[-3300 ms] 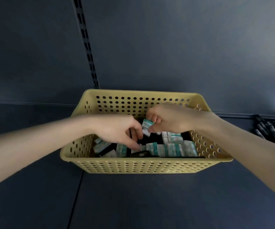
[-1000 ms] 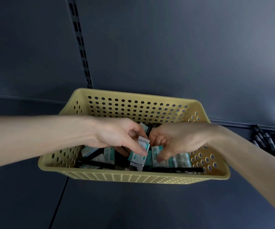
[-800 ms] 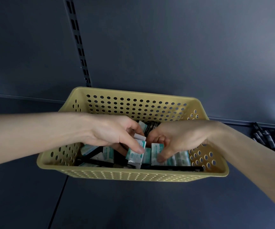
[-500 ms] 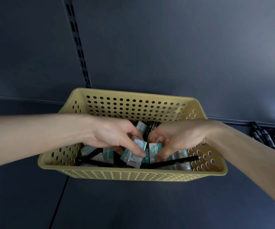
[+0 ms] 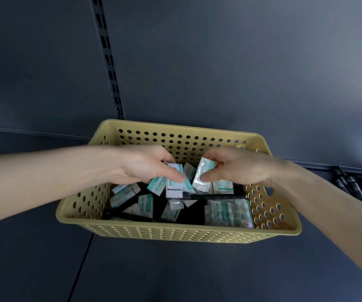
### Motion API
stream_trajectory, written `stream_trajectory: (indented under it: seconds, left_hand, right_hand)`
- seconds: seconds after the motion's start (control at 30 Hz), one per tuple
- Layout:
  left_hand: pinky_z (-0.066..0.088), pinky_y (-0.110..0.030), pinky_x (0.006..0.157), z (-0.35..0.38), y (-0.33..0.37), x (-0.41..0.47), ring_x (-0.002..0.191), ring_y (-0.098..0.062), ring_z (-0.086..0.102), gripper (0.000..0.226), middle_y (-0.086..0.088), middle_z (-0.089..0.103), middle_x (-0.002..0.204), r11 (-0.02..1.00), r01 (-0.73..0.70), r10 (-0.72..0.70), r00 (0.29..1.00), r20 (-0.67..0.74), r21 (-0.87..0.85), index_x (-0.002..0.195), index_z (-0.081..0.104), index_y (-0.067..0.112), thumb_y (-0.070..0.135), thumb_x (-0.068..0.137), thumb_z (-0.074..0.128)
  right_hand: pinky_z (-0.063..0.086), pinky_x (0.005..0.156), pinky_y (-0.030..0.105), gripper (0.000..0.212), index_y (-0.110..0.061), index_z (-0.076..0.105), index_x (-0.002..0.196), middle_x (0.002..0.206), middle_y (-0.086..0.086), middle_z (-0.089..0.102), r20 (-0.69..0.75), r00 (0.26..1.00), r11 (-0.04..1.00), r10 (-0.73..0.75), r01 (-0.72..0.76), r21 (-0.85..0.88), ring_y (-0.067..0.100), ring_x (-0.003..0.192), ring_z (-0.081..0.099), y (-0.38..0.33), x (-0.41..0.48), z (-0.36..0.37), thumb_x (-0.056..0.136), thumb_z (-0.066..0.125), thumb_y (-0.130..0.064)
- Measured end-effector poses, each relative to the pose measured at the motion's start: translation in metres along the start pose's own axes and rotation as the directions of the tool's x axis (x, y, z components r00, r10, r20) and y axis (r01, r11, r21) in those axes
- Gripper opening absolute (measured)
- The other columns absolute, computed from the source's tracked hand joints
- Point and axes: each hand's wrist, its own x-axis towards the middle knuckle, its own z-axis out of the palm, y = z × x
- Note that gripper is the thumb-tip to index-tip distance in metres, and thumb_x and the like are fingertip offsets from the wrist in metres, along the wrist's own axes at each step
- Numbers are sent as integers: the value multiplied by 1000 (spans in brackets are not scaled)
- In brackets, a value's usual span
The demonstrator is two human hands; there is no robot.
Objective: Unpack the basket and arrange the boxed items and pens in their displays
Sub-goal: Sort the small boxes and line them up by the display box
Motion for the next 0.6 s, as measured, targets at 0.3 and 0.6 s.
stream_trajectory:
  seconds: [0.3, 0.6]
  left_hand:
    - [51, -38, 95, -1, 1, 2, 101, -22, 67, 33, -14, 71, 105, 982, -17, 3, 998, -70, -190, 112, 57, -1, 18, 87, 67]
    - [60, -34, 74, -1, 2, 0, 86, -20, 70, 18, -15, 70, 98, 928, -124, 86, 989, -123, -350, 104, 57, 1, 8, 88, 62]
  right_hand:
    - [48, 89, 37, 31, -13, 55, 114, 111, 6, 63, -27, 996, 963, -83, 88, 257, 20, 90, 61, -1, -5, -1, 85, 65, -11]
    - [55, 80, 21, 27, -4, 58, 114, 112, 15, 65, 33, 995, 882, -91, 66, 467, 14, 93, 65, -3, -7, 0, 87, 60, -2]
